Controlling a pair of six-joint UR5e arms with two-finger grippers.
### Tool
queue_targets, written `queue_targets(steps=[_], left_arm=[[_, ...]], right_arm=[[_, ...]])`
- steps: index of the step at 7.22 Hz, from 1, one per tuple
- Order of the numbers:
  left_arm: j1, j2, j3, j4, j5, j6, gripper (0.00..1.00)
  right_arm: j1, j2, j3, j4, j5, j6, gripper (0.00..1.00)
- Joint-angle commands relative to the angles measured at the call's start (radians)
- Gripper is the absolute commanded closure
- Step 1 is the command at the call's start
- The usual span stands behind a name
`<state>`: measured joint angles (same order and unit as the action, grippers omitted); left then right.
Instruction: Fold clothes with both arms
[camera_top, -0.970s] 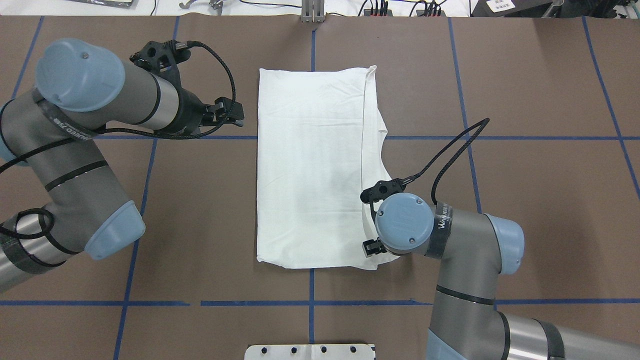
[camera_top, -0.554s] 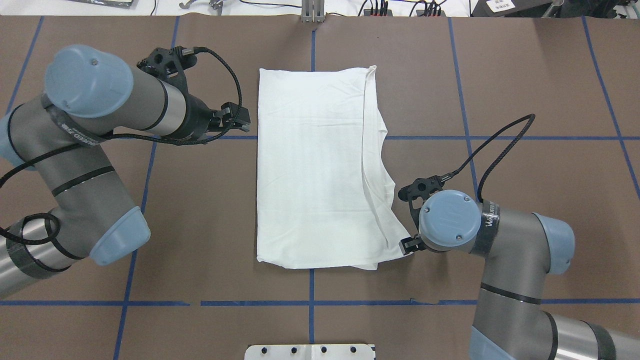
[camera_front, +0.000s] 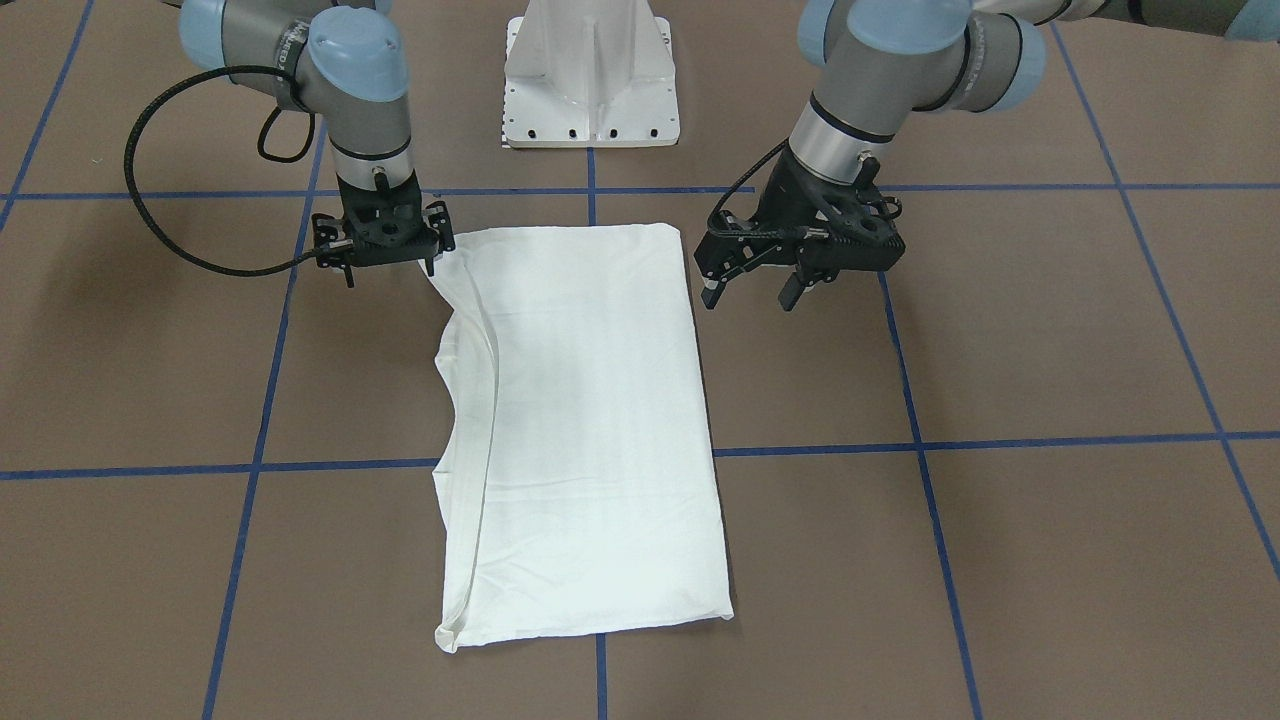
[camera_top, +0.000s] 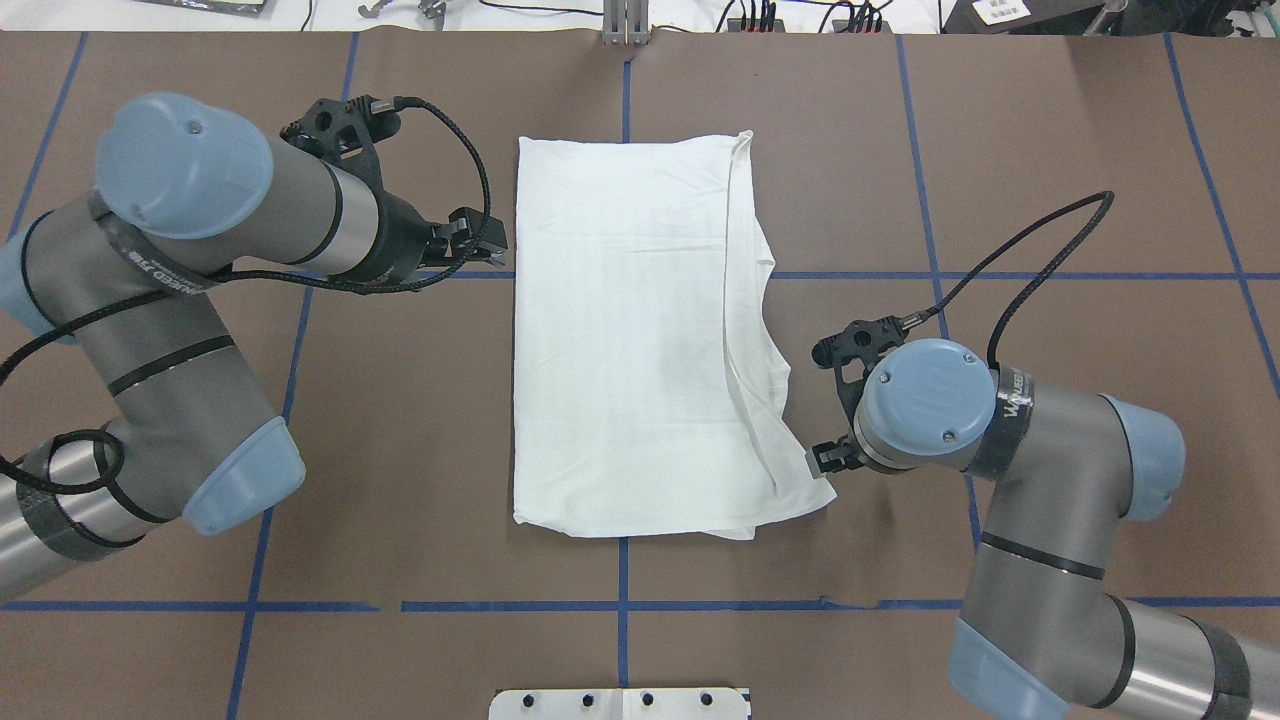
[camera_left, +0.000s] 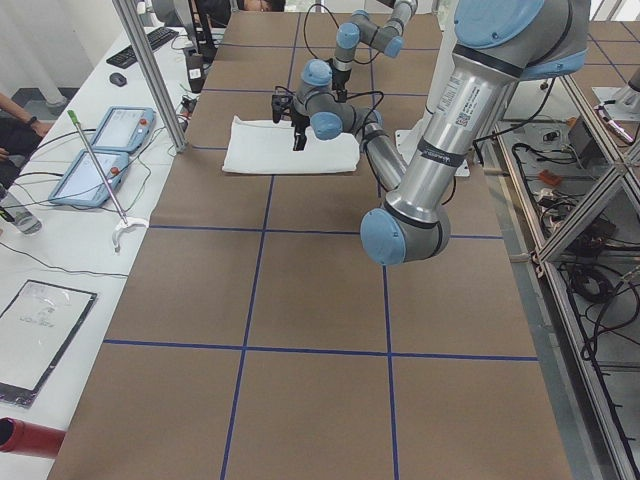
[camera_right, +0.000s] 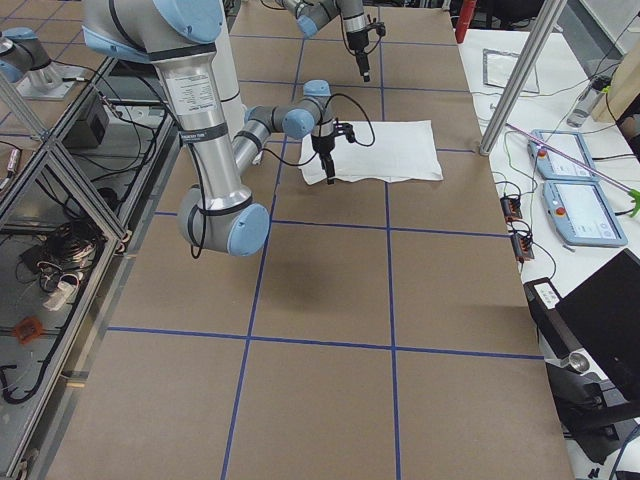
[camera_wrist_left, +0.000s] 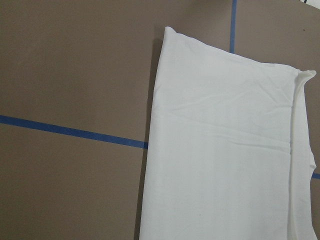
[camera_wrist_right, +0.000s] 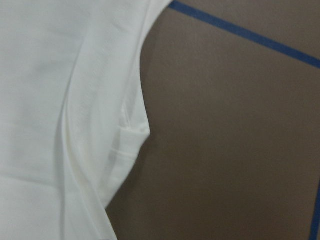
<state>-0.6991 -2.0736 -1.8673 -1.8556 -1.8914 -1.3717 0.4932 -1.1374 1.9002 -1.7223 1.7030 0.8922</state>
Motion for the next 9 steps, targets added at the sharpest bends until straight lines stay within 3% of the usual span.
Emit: queue_targets(steps=[1,2,4,9], left_arm=[[0.000,0.001,0.000,-0.001,0.000,0.005,0.00],[0.000,0.001,0.002,-0.004,0.000,0.005,0.00],[0.000,0.004,0.004,-0.025,0.000,0.005,0.00],[0.000,0.000,0.013,-0.028,0.000,0.003,0.00]], right_arm=[[0.034,0.161,-0.171,0.003,0.000,-0.042,0.00],[0.037,0.179,-0.208,0.013,-0.003,-0.048,0.00],[0.041,0.183,-0.312,0.171,-0.002,-0.053,0.00],[0.038,0.176,-0.311,0.161,0.032,-0.053,0.00]])
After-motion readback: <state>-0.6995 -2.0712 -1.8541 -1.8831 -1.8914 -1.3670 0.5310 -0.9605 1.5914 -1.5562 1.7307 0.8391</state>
